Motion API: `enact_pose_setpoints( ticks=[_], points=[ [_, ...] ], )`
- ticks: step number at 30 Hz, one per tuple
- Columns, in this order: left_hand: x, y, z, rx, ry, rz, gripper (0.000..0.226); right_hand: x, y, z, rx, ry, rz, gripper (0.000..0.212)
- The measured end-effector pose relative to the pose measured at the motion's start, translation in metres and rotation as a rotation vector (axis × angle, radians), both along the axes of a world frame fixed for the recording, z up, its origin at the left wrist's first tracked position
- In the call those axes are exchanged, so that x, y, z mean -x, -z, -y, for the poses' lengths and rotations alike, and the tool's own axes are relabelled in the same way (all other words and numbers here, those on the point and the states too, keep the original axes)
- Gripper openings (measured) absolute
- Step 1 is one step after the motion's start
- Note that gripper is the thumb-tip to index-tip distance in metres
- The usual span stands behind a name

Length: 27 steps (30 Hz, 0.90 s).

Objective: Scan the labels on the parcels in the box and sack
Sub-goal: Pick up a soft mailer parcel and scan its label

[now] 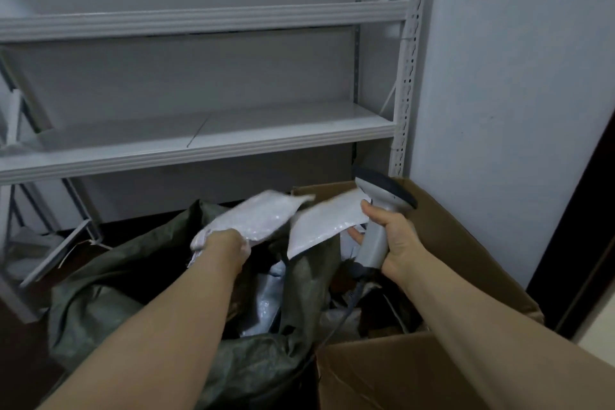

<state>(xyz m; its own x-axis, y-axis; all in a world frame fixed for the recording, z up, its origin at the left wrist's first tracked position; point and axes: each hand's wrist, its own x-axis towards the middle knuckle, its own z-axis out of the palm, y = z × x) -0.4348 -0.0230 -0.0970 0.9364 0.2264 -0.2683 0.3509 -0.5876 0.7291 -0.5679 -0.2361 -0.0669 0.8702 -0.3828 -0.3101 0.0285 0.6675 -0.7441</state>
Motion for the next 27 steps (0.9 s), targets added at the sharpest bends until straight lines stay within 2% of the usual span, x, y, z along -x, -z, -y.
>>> enact_pose_setpoints(
  ticks=[1,2,3,4,6,7,8,10,11,13,15,17,20,23,27],
  points=[
    [-0.008,0.005,-0.001,0.034,-0.116,-0.047,0.058,0.003,-0.001,0.005,0.006,0.025,-0.016,0.045],
    [0.000,0.001,0.002,-0.100,-0.103,-0.047,0.068,0.003,-0.002,0.009,0.012,0.044,-0.029,0.046],
    [0.009,-0.003,0.009,-0.243,0.029,-0.042,0.079,0.004,-0.003,0.013,0.014,0.061,-0.042,0.050],
    [0.015,-0.002,0.015,-0.371,0.188,0.116,0.087,0.005,-0.003,0.016,0.010,0.067,-0.051,0.055],
    [0.036,-0.004,0.031,-0.444,0.574,0.284,0.101,0.008,-0.006,0.018,-0.003,0.058,-0.059,0.063],
    [0.042,-0.002,0.038,-0.426,0.691,0.346,0.102,0.010,-0.007,0.018,-0.009,0.054,-0.063,0.063],
    [0.037,0.000,0.048,-0.330,0.743,0.380,0.091,0.012,-0.008,0.019,-0.022,0.051,-0.064,0.061],
    [0.039,-0.001,0.062,-0.052,0.694,0.442,0.043,0.018,-0.010,0.021,-0.042,0.039,-0.061,0.050],
    [0.038,-0.004,0.066,0.113,0.604,0.395,0.023,0.020,-0.010,0.022,-0.022,0.024,-0.062,0.045],
    [0.040,-0.007,0.070,0.357,0.421,0.228,0.006,0.026,-0.011,0.026,0.086,-0.019,-0.071,0.037],
    [0.042,-0.011,0.068,0.565,0.279,0.138,0.009,0.032,-0.013,0.029,0.237,-0.056,-0.079,0.026],
    [0.043,-0.016,0.065,0.746,0.194,0.075,0.028,0.036,-0.014,0.029,0.371,-0.063,-0.107,0.020],
    [0.043,-0.022,0.062,0.832,0.150,0.004,0.039,0.038,-0.013,0.028,0.540,-0.123,-0.150,0.019],
    [0.042,-0.027,0.061,0.890,0.127,-0.031,0.034,0.039,-0.012,0.023,0.683,-0.218,-0.192,0.009],
    [0.043,-0.032,0.059,0.973,0.118,-0.080,0.014,0.041,-0.012,0.019,0.694,-0.245,-0.199,0.011]
  ],
)
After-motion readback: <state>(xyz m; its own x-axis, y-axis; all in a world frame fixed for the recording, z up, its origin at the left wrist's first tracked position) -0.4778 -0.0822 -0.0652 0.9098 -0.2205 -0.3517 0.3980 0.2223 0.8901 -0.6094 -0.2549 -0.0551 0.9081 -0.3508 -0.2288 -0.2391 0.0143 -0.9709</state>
